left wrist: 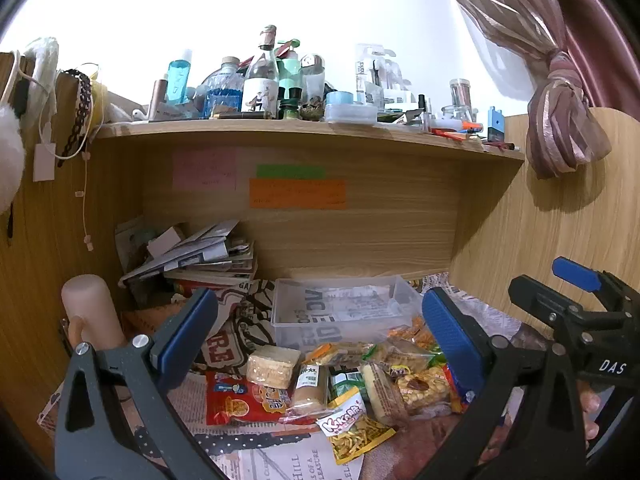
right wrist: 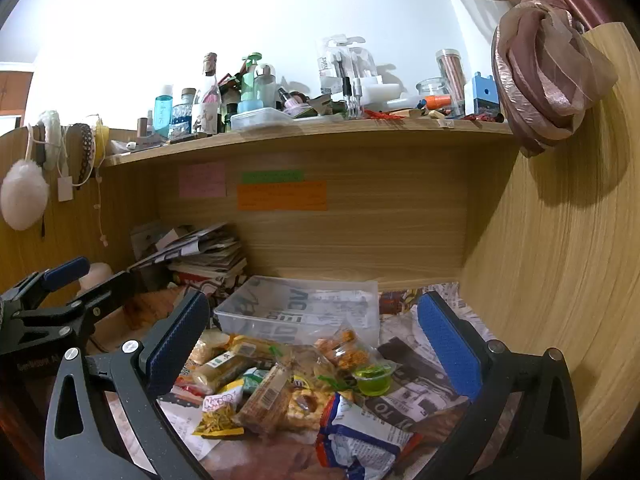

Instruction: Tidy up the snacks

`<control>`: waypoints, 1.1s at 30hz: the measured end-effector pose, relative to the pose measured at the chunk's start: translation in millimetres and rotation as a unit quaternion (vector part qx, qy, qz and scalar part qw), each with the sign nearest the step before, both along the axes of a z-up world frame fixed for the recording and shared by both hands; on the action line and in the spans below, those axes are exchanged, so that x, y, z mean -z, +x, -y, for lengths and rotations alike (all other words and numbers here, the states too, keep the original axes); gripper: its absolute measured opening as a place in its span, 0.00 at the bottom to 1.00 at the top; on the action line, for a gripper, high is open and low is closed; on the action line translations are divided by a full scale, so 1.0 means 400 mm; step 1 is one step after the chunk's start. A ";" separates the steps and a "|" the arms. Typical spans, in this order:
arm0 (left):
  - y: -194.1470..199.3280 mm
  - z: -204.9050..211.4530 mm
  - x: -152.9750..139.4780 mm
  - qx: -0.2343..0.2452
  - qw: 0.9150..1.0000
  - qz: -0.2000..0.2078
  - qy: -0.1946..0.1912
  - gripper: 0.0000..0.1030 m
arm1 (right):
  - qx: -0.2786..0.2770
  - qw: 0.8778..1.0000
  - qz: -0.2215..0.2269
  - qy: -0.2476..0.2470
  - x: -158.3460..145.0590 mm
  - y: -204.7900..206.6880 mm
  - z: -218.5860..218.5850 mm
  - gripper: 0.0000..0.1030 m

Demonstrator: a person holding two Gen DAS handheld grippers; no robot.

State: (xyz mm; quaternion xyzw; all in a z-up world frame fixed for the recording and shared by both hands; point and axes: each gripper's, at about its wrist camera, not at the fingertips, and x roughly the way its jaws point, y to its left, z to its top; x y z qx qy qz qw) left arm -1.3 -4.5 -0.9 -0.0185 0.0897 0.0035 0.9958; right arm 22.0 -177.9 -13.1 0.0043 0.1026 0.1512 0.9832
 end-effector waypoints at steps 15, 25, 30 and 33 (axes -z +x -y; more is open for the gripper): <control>0.004 0.000 -0.002 0.003 1.000 -0.004 -0.007 1.00 | 0.000 1.000 0.001 0.000 0.000 0.001 0.001 1.00; 0.006 -0.005 -0.001 0.003 1.000 -0.004 -0.009 1.00 | -0.003 1.000 -0.001 -0.001 0.003 0.001 -0.007 1.00; 0.009 -0.019 0.004 0.000 1.000 -0.005 -0.013 1.00 | -0.003 1.000 -0.002 0.000 0.004 0.000 -0.009 1.00; 0.010 -0.020 0.004 0.000 1.000 -0.005 -0.012 1.00 | -0.006 1.000 -0.003 0.001 0.004 -0.001 -0.011 1.00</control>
